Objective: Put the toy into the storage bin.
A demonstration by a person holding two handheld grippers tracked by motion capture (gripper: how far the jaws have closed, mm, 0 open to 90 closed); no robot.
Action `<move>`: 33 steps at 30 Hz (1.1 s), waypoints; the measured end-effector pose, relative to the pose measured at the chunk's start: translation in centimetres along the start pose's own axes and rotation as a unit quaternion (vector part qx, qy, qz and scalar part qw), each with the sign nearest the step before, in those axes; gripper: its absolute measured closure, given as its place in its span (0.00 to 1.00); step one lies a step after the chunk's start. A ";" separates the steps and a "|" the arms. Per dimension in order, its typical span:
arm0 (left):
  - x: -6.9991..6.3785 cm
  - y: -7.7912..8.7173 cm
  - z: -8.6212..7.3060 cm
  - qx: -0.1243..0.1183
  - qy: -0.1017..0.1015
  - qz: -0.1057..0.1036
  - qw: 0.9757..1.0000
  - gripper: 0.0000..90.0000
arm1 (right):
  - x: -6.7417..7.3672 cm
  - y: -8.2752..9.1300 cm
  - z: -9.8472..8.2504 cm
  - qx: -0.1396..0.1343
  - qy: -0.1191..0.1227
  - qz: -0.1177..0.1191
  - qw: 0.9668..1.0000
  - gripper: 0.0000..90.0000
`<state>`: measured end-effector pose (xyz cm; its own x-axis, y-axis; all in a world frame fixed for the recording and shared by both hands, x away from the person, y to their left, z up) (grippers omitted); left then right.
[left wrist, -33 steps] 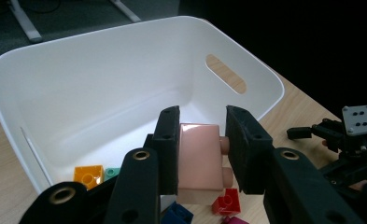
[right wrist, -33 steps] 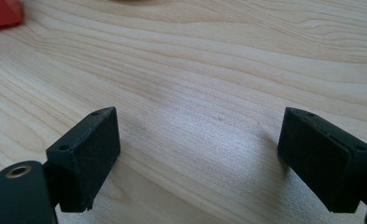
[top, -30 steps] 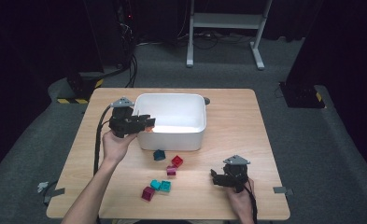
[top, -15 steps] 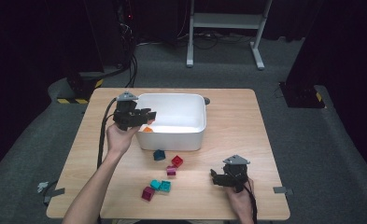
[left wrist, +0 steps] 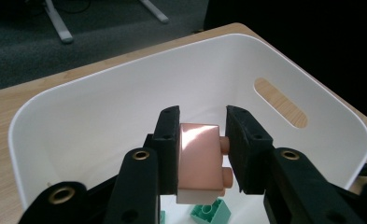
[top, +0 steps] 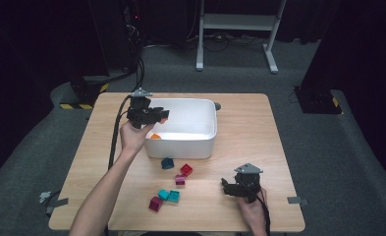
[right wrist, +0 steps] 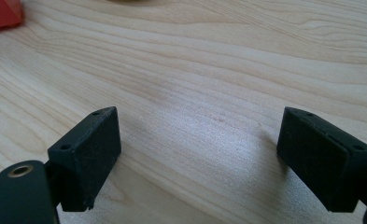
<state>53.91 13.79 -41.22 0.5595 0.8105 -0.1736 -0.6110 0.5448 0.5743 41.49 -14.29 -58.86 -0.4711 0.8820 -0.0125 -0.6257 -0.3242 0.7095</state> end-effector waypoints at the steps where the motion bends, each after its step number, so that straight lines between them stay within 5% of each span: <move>1: 0.0 0.0 0.0 0.000 0.000 0.000 1.000 0.73 | 0.0 0.0 0.0 0.000 0.000 0.000 1.000 0.15; 14: 0.6 -2.7 -0.9 0.020 0.015 0.011 1.000 0.72 | 0.0 0.0 0.0 0.000 0.001 0.001 1.000 0.15; 19: 0.9 -2.9 -0.6 0.022 0.016 0.026 0.999 0.59 | 0.0 0.0 0.0 0.000 0.001 0.001 1.000 0.15; 33: -0.3 0.9 -0.3 -0.015 0.002 0.019 1.000 0.44 | 0.0 0.0 0.0 0.000 0.001 0.001 1.000 0.15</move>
<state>53.03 14.12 -40.94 0.5333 0.8316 -0.1551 -0.6486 0.5197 0.5561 41.50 -14.27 -58.86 -0.4731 0.8809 -0.0126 -0.6251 -0.3255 0.7094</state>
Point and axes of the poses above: each handheld gripper's, and its own axes: y roughly backward along the jaws, z roughly out of its top, x roughly to its left, the point moved 9 cm from there along -y, roughly forward along the jaws
